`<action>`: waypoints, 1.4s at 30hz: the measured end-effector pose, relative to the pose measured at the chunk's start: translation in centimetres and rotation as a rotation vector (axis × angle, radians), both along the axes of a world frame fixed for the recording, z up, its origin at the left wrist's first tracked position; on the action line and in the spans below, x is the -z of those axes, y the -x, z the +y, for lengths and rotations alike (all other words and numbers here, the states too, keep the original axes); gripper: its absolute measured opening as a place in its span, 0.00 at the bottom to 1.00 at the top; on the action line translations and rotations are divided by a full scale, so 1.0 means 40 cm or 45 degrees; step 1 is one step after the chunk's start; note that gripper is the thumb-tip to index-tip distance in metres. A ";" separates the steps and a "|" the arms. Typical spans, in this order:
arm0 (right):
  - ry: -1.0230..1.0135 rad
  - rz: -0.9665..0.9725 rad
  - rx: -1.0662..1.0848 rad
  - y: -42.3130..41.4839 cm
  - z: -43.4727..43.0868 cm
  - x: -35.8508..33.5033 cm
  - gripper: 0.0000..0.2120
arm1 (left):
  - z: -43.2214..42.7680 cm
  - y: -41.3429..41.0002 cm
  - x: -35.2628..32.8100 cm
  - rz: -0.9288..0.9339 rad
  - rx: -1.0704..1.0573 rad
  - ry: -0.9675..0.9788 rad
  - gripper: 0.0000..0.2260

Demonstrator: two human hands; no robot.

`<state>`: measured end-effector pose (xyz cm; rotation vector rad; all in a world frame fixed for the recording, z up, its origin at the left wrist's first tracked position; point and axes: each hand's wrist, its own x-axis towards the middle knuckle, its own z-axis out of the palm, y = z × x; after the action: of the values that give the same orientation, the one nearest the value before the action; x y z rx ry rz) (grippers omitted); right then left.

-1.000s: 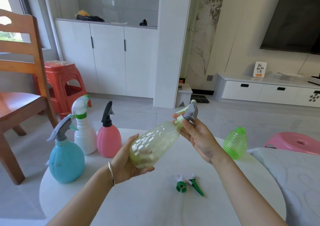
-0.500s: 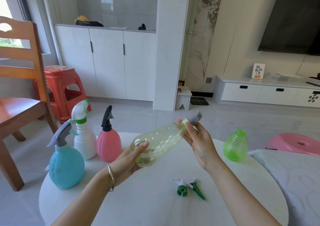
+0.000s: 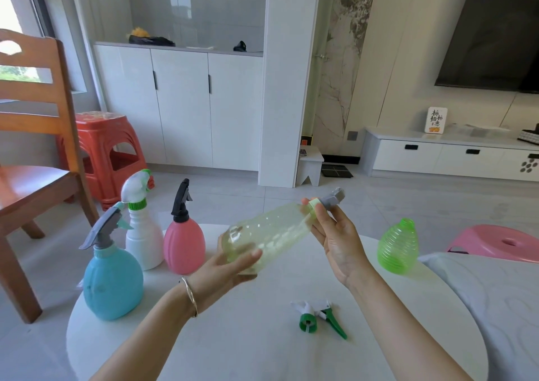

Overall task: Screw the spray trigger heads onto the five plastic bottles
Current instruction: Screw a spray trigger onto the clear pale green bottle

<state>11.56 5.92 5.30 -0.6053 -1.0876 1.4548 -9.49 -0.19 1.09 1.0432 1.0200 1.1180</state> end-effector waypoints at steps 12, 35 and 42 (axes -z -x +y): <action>0.074 0.019 0.052 0.008 0.005 0.017 0.14 | -0.002 0.009 -0.021 0.055 -0.148 -0.046 0.34; 0.196 0.085 0.016 0.012 0.001 0.007 0.14 | -0.018 0.019 -0.035 0.099 -0.174 -0.264 0.32; 0.304 0.154 0.057 0.014 -0.003 0.010 0.13 | -0.028 -0.001 -0.029 0.230 -0.310 -0.449 0.29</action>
<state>10.99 5.80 4.90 -0.6950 -0.8082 1.5737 -9.44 -1.31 2.25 1.3447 1.1404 1.4594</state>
